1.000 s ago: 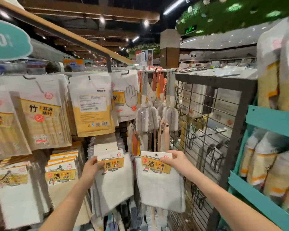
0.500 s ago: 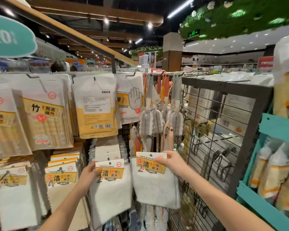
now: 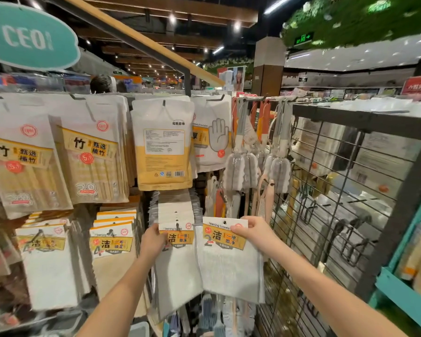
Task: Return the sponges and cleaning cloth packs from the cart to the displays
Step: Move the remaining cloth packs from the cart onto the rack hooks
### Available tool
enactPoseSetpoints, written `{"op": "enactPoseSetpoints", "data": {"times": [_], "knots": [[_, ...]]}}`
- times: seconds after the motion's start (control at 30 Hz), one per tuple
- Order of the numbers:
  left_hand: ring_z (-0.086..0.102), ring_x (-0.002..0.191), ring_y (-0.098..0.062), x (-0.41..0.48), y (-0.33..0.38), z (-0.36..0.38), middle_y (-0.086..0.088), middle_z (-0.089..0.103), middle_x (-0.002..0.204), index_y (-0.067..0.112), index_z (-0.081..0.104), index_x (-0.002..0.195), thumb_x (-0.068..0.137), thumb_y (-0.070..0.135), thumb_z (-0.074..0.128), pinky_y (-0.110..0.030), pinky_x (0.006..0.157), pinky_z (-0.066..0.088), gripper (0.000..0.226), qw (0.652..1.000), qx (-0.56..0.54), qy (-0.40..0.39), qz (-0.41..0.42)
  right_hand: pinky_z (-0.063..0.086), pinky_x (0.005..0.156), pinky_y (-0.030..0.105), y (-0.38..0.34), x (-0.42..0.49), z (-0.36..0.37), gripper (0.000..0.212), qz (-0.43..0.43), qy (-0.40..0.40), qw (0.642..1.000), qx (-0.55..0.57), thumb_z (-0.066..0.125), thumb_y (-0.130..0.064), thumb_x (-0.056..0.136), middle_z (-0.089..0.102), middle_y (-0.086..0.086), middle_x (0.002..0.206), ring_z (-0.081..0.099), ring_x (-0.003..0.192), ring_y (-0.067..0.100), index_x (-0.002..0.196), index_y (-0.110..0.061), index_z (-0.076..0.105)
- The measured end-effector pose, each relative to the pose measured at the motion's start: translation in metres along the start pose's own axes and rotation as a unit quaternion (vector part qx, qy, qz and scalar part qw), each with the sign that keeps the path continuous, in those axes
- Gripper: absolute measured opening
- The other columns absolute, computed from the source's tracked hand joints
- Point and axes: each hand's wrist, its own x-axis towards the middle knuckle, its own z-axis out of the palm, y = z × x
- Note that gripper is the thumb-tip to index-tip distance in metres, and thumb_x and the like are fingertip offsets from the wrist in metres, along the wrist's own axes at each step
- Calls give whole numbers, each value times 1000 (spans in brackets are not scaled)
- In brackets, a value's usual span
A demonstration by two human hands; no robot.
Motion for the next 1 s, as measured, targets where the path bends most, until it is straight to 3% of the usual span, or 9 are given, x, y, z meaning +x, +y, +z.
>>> {"op": "enactPoseSetpoints", "data": {"times": [0.17, 0.3, 0.4, 0.5, 0.6, 0.7, 0.8, 0.87, 1.0], "knots": [[57, 77, -26, 18, 5, 7, -11, 63, 91, 8, 56, 101, 88, 6, 52, -31, 66, 45, 15, 994, 103, 37, -18, 55, 89, 37, 9, 6, 7, 18, 10, -12, 1000, -7, 70, -27, 83, 75, -2, 95, 70, 91, 11, 98, -17, 70], [56, 80, -29, 26, 15, 8, -13, 60, 88, 1, 58, 95, 85, 2, 52, -34, 65, 41, 12, 987, 150, 14, -51, 55, 89, 38, 13, 11, 16, 16, 13, -22, 1000, -16, 70, -28, 84, 75, -4, 93, 70, 90, 9, 97, -19, 71], [60, 76, -30, 26, 17, 4, -16, 65, 88, 2, 56, 84, 81, 0, 51, -33, 61, 46, 7, 985, 172, 16, -20, 55, 88, 36, 14, 15, 24, 13, 14, -24, 999, -31, 70, -30, 83, 75, -6, 90, 70, 86, 6, 93, -21, 71], [61, 93, -28, 22, 14, -2, -10, 59, 105, 7, 56, 107, 84, 3, 50, -39, 77, 55, 24, 985, 125, 68, 94, 54, 89, 35, 13, 26, 37, 15, 18, -40, 998, -35, 71, -31, 82, 74, -7, 93, 70, 87, 5, 93, -21, 70], [55, 110, -20, 17, 16, -17, -4, 56, 119, 11, 56, 123, 92, 11, 52, -38, 94, 48, 31, 978, 95, 71, 173, 55, 83, 25, 8, 38, 56, 19, 22, -58, 998, -23, 70, -24, 84, 73, -2, 101, 69, 87, 7, 101, -16, 69], [58, 99, -13, 14, 17, -32, 3, 62, 107, 17, 62, 110, 94, 11, 52, -29, 85, 49, 20, 980, 45, 50, 185, 49, 65, 8, 4, 49, 78, 20, 22, -66, 997, -19, 68, -20, 86, 70, -3, 102, 64, 83, 4, 105, -17, 65], [61, 92, -9, 13, 13, -40, 8, 63, 99, 20, 62, 104, 96, 13, 52, -19, 68, 51, 15, 987, -7, -1, 159, 54, 83, 23, 5, 63, 101, 27, 39, -88, 995, -7, 70, -20, 85, 69, -1, 109, 66, 91, 10, 110, -12, 67], [61, 91, -5, 13, 9, -43, 12, 64, 98, 20, 62, 104, 96, 15, 52, -18, 67, 53, 13, 988, -17, -18, 151, 52, 93, 33, 6, 72, 112, 26, 46, -85, 995, -4, 70, -18, 84, 70, 1, 109, 67, 97, 16, 109, -9, 68], [64, 91, -3, 17, 0, -52, 13, 67, 97, 21, 62, 103, 97, 13, 52, -17, 74, 52, 14, 989, -38, -32, 141, 51, 82, 23, 12, 84, 124, 27, 39, -64, 997, 17, 68, -14, 86, 69, 8, 111, 66, 101, 21, 110, -2, 67]]}}
